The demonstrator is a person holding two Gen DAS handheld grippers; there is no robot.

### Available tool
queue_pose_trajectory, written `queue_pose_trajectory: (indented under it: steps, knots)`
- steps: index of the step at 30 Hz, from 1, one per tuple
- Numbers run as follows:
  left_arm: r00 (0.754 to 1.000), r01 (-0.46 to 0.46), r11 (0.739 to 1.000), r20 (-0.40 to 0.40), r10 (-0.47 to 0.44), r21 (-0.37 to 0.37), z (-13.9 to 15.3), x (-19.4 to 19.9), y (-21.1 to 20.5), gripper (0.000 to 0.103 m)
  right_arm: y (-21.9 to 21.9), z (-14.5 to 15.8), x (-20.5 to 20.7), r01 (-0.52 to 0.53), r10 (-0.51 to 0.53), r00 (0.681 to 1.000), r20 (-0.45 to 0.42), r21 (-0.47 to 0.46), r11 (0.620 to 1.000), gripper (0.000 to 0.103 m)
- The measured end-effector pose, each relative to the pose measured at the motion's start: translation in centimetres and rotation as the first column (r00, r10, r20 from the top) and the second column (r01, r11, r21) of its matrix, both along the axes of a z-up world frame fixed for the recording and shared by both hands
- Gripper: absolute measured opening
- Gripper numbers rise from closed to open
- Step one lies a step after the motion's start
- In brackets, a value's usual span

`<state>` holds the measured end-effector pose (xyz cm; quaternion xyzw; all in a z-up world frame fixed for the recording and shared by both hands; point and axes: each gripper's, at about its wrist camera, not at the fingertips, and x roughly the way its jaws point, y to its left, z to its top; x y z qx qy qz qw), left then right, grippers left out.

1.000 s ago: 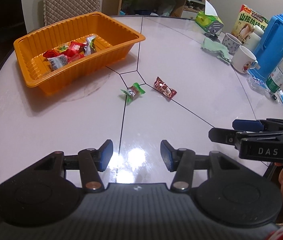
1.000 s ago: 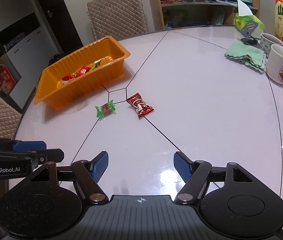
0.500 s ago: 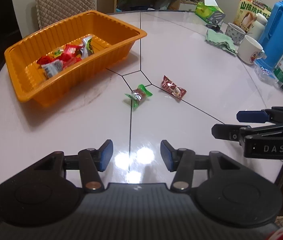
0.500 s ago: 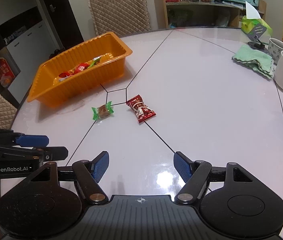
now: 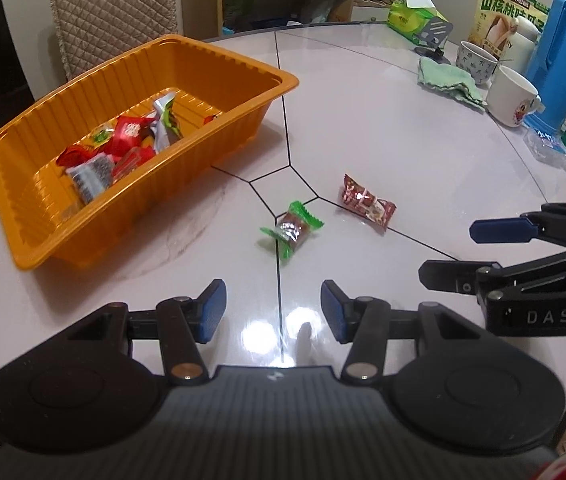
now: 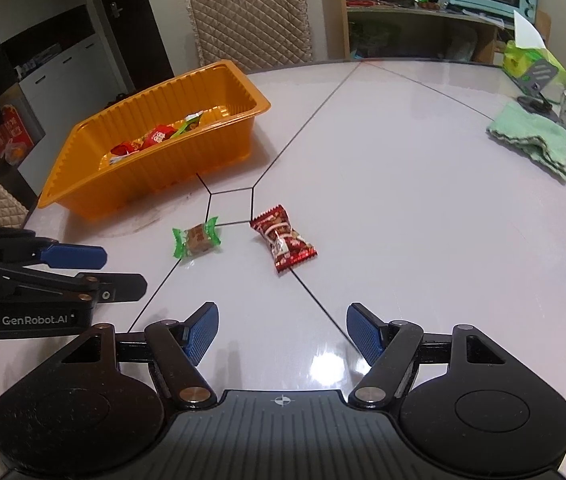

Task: Organize snacks
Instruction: 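Move both open tools back toward the two remaining candies on the table, then grasp the red-and-white wrapped candy with the right tool while the left tool grasps the green-wrapped candy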

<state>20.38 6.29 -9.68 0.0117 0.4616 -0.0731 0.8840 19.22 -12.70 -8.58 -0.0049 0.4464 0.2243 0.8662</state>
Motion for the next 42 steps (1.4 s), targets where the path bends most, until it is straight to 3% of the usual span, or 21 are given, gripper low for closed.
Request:
queue_pose_trajectory:
  steps: [14, 31, 34, 36, 42]
  knots:
    - [0.998, 0.058, 0.998, 0.003, -0.058, 0.031, -1.6, 3.3, -0.4, 0.048, 1.8, -2.2, 3.2, -0.071, 0.076, 0.995, 0.068, -0.062, 0.996, 0.07]
    - [0.998, 0.061, 0.998, -0.003, -0.061, 0.022, -2.1, 4.7, -0.3, 0.048, 3.9, -4.0, 5.8, -0.174, 0.187, 0.975, 0.123, -0.111, 0.978, 0.044]
    - [0.998, 0.062, 0.998, -0.004, -0.062, 0.023, -2.1, 4.9, -0.3, 0.048, 4.2, -4.0, 5.9, -0.185, 0.199, 0.971, 0.129, -0.112, 0.976, 0.037]
    - [0.998, 0.065, 0.998, -0.004, -0.064, 0.026, -2.1, 5.0, -0.3, 0.048, 4.3, -3.9, 6.0, -0.187, 0.201, 0.971, 0.131, -0.114, 0.976, 0.027]
    - [0.996, 0.092, 0.995, 0.001, -0.092, 0.039, -2.3, 5.4, -0.6, 0.048, 4.3, -3.8, 6.0, -0.175, 0.189, 0.975, 0.121, -0.12, 0.977, 0.025]
